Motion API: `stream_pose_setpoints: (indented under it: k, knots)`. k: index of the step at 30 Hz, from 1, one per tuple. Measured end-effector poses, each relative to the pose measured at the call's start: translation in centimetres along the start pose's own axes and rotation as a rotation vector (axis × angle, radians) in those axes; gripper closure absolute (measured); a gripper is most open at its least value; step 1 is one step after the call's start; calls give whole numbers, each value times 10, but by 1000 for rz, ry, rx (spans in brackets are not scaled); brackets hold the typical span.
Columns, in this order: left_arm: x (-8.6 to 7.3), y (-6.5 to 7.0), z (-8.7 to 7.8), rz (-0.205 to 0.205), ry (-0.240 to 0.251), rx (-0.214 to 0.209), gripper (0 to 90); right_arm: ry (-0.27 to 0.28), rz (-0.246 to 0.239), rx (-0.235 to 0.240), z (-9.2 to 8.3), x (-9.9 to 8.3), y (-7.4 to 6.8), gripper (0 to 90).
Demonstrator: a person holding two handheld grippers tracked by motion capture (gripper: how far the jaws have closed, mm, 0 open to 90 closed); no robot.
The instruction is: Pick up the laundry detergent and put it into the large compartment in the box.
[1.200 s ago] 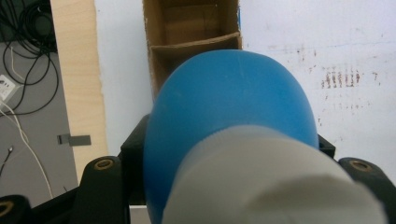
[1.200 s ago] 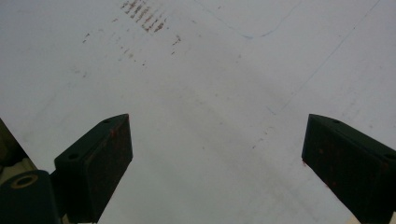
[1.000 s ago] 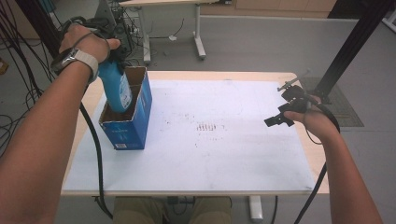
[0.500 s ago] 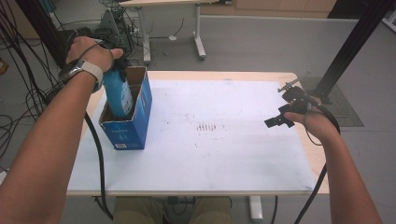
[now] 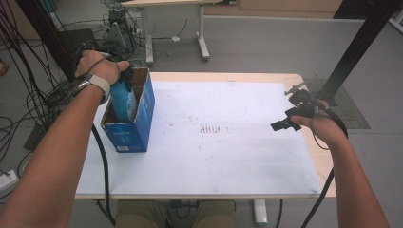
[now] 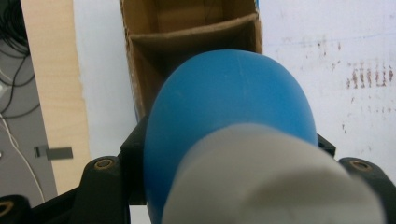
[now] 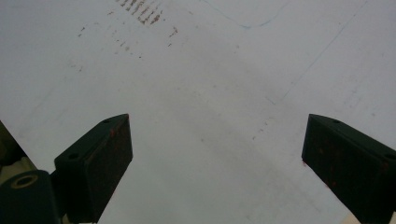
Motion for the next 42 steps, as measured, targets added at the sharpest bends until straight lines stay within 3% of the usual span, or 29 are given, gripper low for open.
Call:
stream_pose_setpoints:
  k: [12,24,42]
  knots:
    - [-3,0,25,14,14,29,387,-10,9,-4,1,-1,0,86]
    - [-6,0,41,19,20,31,387,-18,7,-3,4,1,-1,88]
    - [-5,-3,67,30,-11,21,386,-24,22,-2,6,-4,0,88]
Point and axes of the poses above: each handheld gripper's, and its own axes: z roughly forward along the jaws, x roughly out of its top, y roughly to its right, the point moved 6 cm from there along z, roughly forward along the jaws, and after that the axes turned 4 degrees about -x, right-handed, at the moved point
